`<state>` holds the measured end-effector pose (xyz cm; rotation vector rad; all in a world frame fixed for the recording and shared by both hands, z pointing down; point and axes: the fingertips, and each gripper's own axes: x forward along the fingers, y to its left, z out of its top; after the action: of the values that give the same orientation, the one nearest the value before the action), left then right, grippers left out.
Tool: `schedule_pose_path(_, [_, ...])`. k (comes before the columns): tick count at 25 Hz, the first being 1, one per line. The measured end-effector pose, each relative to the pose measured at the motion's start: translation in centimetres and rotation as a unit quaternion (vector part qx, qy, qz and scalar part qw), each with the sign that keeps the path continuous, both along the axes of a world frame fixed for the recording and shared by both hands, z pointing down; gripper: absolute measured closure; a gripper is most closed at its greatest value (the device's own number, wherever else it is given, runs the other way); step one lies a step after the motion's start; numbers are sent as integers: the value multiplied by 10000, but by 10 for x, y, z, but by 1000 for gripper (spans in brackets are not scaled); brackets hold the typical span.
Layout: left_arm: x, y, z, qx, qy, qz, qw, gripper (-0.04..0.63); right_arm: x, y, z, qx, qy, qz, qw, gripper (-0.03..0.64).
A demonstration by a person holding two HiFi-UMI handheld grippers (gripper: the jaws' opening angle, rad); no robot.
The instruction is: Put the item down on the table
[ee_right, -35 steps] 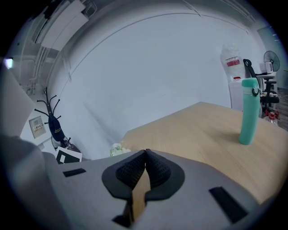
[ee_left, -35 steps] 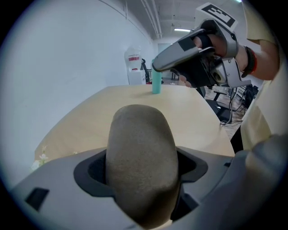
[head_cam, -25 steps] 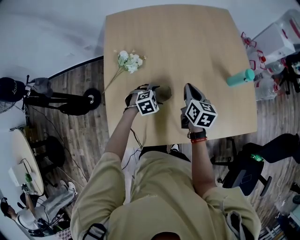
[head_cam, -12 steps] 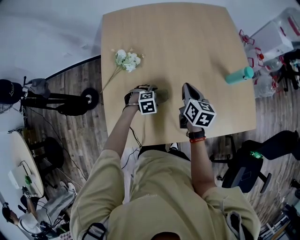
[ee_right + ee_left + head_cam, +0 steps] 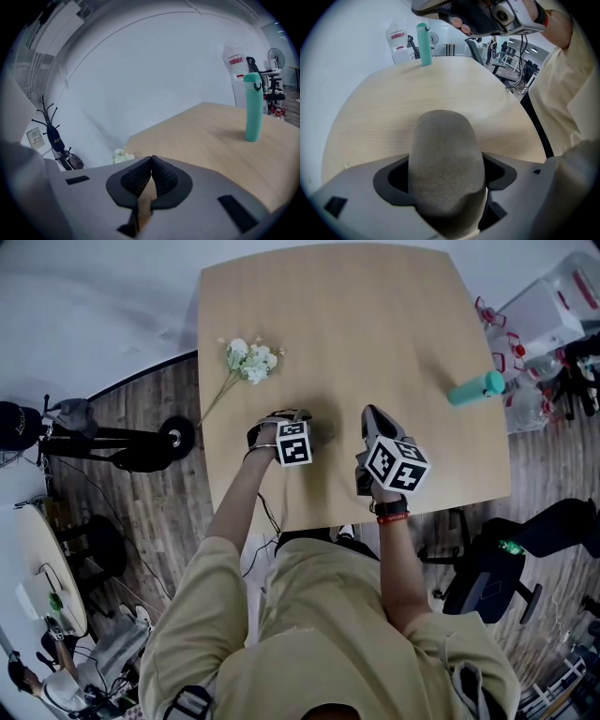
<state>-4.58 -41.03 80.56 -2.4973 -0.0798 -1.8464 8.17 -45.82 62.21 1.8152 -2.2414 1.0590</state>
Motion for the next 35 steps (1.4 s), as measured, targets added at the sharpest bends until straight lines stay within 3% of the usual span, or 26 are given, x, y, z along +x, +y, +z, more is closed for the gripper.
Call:
schedule_pose_path(8, [-5, -5, -5, 139, -112, -288, 9994, 204, -4, 4, -5, 34, -65, -55, 10000, 601])
schedule_pose_path(24, [-13, 5, -71, 672, 350, -1066, 9914, 203, 13, 43, -49, 376, -66, -6, 9993, 601])
schedule_pose_path(30, [-12, 17, -111, 933, 832, -1489, 9809, 204, 14, 66, -67, 537, -31, -65, 9985, 601])
schedule_pose_path(35, [-13, 30, -151, 1137, 1453, -2054, 9611, 206, 11, 85, -81, 691, -11, -139, 9975, 601])
